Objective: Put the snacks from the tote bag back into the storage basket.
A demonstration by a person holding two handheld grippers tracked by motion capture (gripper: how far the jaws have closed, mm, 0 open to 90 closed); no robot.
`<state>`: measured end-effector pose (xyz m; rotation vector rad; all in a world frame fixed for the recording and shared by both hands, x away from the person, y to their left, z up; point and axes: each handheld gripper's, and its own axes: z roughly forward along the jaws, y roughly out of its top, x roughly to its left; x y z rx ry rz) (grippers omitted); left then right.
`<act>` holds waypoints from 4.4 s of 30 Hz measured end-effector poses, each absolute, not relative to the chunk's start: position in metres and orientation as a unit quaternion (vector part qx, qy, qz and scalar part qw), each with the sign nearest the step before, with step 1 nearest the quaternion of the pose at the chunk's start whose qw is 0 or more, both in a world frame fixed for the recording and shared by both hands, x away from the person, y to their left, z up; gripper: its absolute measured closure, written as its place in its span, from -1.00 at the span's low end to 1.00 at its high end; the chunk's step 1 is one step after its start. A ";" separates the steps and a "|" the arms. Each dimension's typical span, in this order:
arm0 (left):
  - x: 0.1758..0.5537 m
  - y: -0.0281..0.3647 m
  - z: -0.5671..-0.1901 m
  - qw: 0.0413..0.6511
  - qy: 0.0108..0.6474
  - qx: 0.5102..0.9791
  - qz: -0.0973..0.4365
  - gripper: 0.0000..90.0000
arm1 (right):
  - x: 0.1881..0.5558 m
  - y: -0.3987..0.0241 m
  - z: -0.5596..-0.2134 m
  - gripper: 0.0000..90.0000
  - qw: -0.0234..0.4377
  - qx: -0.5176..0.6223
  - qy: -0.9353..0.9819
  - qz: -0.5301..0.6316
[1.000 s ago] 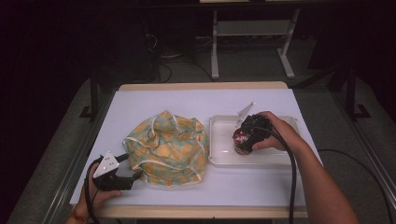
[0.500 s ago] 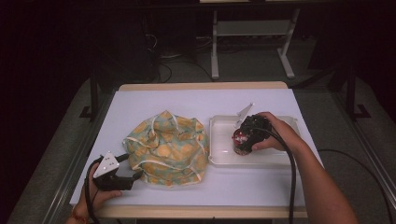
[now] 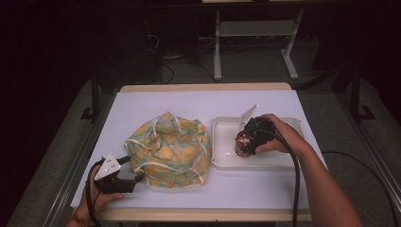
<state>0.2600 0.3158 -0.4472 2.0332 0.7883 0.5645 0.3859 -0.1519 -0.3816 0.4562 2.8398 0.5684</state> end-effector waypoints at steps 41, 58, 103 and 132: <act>0.260 0.316 -0.447 0.432 0.315 0.814 0.227 -0.64 | 0.380 -0.156 -0.374 -0.58 0.132 0.186 0.947 0.227; 0.260 0.316 -0.447 0.431 0.314 0.815 0.226 -0.64 | 0.367 -0.162 -0.365 -0.59 0.166 0.207 0.925 0.273; 0.260 0.316 -0.446 0.430 0.313 0.816 0.227 -0.64 | 0.330 -0.205 -0.384 -0.59 0.207 0.269 0.891 0.301; 0.260 0.315 -0.447 0.430 0.315 0.816 0.225 -0.64 | 0.293 -0.241 -0.410 -0.62 0.248 0.277 0.872 0.319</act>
